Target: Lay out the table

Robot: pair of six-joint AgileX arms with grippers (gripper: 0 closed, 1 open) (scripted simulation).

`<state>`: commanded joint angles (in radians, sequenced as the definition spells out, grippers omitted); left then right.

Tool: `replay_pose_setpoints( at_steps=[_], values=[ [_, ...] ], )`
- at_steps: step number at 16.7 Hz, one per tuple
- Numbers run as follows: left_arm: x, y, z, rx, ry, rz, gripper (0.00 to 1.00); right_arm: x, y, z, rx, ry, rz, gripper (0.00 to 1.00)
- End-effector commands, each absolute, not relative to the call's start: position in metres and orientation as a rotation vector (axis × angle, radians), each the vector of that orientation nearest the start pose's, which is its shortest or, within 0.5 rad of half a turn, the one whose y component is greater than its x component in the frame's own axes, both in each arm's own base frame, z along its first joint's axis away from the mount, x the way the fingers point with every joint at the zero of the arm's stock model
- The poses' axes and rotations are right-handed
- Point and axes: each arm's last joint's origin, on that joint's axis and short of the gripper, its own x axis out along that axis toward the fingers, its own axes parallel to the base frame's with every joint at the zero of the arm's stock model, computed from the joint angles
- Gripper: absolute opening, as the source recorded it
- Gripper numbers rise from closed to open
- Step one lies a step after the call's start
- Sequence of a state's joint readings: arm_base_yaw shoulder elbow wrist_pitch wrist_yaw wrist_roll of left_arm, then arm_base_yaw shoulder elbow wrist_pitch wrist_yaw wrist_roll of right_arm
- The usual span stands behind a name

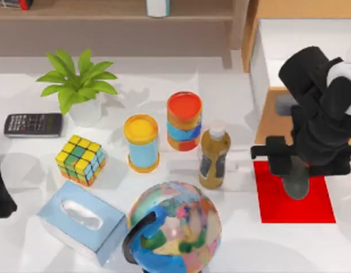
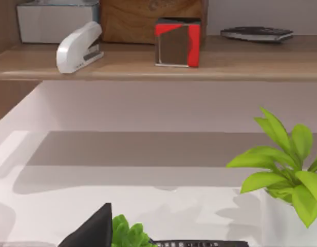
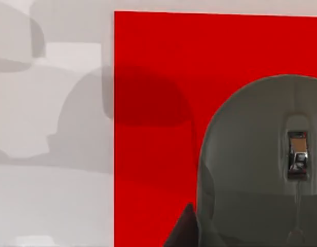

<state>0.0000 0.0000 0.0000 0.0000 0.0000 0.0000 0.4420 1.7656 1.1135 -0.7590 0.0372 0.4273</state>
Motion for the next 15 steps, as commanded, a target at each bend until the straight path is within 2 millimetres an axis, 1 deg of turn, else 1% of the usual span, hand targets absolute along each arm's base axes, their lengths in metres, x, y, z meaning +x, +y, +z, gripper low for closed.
replay_pose_setpoints(
  at_steps=[3, 7, 11, 15],
  values=[
    [0.106, -0.001, 0.160, 0.000, 0.000, 0.000, 1.00, 0.297, 0.138, 0.154, 0.021, 1.418, 0.026, 0.00],
    [0.106, -0.001, 0.160, 0.000, 0.000, 0.000, 1.00, 0.296, 0.134, 0.138, 0.016, 1.467, -0.005, 0.00],
    [0.106, -0.001, 0.160, 0.000, 0.000, 0.000, 1.00, 0.296, 0.134, 0.138, 0.016, 1.467, -0.005, 0.00],
    [0.106, -0.001, 0.160, 0.000, 0.000, 0.000, 1.00, 0.296, 0.134, 0.138, 0.016, 1.467, -0.005, 0.30]
  ],
)
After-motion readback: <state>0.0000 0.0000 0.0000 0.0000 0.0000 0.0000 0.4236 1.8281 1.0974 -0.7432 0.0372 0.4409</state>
